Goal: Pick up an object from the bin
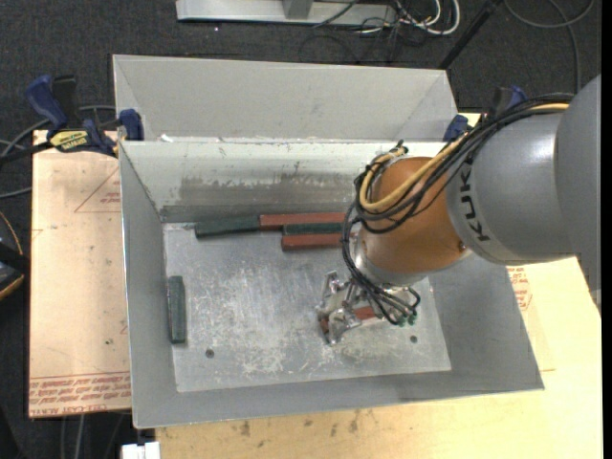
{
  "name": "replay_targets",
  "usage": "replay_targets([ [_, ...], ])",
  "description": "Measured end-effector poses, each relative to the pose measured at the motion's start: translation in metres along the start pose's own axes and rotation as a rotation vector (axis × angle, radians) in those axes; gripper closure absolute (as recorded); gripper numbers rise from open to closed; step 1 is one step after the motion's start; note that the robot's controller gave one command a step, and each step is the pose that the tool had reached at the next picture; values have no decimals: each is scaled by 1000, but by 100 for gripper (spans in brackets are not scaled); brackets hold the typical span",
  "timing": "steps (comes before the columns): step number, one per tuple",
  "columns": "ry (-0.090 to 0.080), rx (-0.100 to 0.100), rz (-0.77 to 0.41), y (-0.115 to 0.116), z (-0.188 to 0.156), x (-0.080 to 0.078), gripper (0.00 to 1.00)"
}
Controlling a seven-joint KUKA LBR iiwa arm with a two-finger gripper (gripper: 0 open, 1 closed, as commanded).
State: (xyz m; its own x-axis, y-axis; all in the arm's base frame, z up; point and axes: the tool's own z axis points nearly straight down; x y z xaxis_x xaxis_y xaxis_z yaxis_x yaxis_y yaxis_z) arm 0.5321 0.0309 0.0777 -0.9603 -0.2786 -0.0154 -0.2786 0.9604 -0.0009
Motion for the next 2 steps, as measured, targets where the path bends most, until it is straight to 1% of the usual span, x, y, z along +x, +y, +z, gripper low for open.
replay_targets([
  [1, 0, 0, 0, 0, 0, 0, 100],
  [2, 12, -2, -18, -6, -137, -6, 100],
])
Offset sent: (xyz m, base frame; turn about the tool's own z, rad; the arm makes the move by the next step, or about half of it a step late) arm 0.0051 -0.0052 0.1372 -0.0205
